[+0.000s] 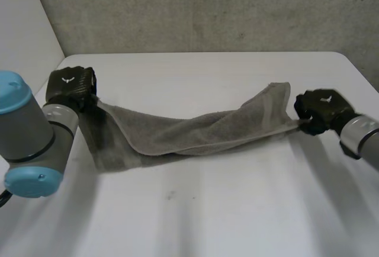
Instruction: Fold the towel.
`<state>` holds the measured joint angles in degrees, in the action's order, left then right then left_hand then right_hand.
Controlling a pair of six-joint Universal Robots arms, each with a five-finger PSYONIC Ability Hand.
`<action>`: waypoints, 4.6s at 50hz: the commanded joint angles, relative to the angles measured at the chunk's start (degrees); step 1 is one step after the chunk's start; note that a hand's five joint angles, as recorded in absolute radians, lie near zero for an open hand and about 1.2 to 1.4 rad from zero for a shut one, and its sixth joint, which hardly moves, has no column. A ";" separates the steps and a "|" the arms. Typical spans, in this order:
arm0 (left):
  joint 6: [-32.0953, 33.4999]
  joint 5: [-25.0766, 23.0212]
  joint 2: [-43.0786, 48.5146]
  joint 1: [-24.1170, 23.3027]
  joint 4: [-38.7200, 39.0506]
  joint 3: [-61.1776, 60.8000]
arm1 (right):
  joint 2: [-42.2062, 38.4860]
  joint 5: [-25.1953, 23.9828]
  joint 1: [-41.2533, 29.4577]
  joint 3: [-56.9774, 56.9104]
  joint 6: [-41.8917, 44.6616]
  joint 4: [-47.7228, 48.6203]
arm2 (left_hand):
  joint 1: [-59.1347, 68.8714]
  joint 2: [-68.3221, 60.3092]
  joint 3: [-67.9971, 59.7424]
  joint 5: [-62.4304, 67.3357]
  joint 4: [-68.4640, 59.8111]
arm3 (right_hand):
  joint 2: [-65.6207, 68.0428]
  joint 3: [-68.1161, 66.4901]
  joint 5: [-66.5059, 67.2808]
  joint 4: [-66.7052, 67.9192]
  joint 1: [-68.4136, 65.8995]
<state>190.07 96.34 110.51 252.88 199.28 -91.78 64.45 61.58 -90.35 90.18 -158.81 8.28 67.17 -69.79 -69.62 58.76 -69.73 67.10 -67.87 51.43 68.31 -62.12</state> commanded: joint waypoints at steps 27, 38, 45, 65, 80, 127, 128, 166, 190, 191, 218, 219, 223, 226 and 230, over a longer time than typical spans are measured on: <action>12.26 -0.54 -15.28 0.08 -39.50 -2.44 | 14.22 -6.57 9.67 -12.49 27.77 -50.46 | 12.83 -10.21 -10.38 11.24 -10.27 | 12.90 -12.13 18.57 11.69 -17.88; 12.34 -0.54 6.10 -0.81 -26.86 10.45 | -5.89 2.03 -2.10 -28.37 17.94 -40.21 | 12.83 -10.21 -10.38 11.24 -10.27 | 12.90 -12.13 18.57 11.69 -17.88; 11.91 -0.80 8.67 -0.81 -5.45 22.42 | -7.50 10.99 -6.23 -39.02 6.09 -14.15 | 12.83 -10.21 -10.38 11.24 -10.27 | 12.90 -12.13 18.57 11.69 -17.88; 3.47 -2.74 -0.91 0.16 15.70 14.70 | 7.45 8.38 -6.24 -24.00 -5.11 6.93 | 12.83 -10.21 -10.38 11.24 -10.27 | 12.90 -12.13 18.57 11.69 -17.88; 5.83 -7.92 2.25 2.18 5.60 -9.02 | -1.59 -2.08 -4.93 -5.47 9.54 -8.96 | 12.83 -10.21 -10.38 11.24 -10.27 | 12.90 -12.13 18.57 11.69 -17.88; 11.29 -7.48 -2.23 4.73 -4.42 -12.37 | -2.14 -12.63 1.50 10.89 16.43 0.16 | 12.83 -10.21 -10.38 11.24 -10.27 | 12.90 -12.13 18.57 11.69 -17.88; 11.29 -7.48 -2.23 4.73 -4.42 -12.37 | -2.13 -12.63 1.50 10.89 16.43 0.16 | 12.83 -10.21 -10.38 11.24 -10.27 | 12.90 -12.13 18.57 11.69 -17.88; 18.32 -8.01 -20.87 5.61 -37.12 -11.58 | 22.13 -9.91 18.19 -3.96 34.80 -49.41 | 12.83 -10.21 -10.38 11.24 -10.27 | 12.90 -12.13 18.57 11.69 -17.88; 17.79 -7.74 11.83 4.64 -22.44 12.68 | -5.91 6.35 2.81 -19.87 24.69 -32.62 | 12.83 -10.21 -10.38 11.24 -10.27 | 12.90 -12.13 18.57 11.69 -17.88; 17.79 -7.74 12.70 4.56 -20.61 13.46 | -6.78 6.79 2.38 -20.65 23.91 -31.32 | 12.83 -10.21 -10.38 11.24 -10.27 | 12.90 -12.13 18.57 11.69 -17.88; 18.32 -10.82 27.47 1.30 3.31 21.91 | -20.76 18.22 -2.99 -28.22 19.24 -9.51 | 12.83 -10.21 -10.38 11.24 -10.27 | 12.90 -12.13 18.57 11.69 -17.88; 18.32 -10.82 27.65 1.22 4.62 21.91 | -21.37 18.48 -3.25 -28.92 19.24 -9.42 | 12.83 -10.21 -10.38 11.24 -10.27 | -18.84 19.61 -13.17 -20.06 13.86; 18.41 -10.82 27.65 1.04 6.74 21.29 | -22.08 19.45 -3.87 -30.33 17.75 -6.71 | -31.39 34.01 33.84 -32.97 33.94 | -57.10 57.87 -51.43 -58.31 52.12; 18.41 -10.91 27.12 0.95 8.32 20.59 | -21.64 19.54 -3.95 -30.33 16.60 -5.29 | -55.78 58.40 58.23 -57.36 58.34 | -57.10 57.87 -51.43 -58.31 52.12; 18.41 -10.73 23.45 0.78 10.16 18.31 | -16.83 19.28 -3.69 -29.46 11.00 -2.92 | -57.17 59.79 59.62 -58.76 59.73 | -57.10 57.87 -51.43 -58.31 52.12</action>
<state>208.47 85.47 137.43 253.78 207.25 -71.13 43.30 81.00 -94.18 60.00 -142.48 2.56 19.82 -18.93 -18.91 9.98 -19.31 14.69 -12.47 4.48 13.65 -14.35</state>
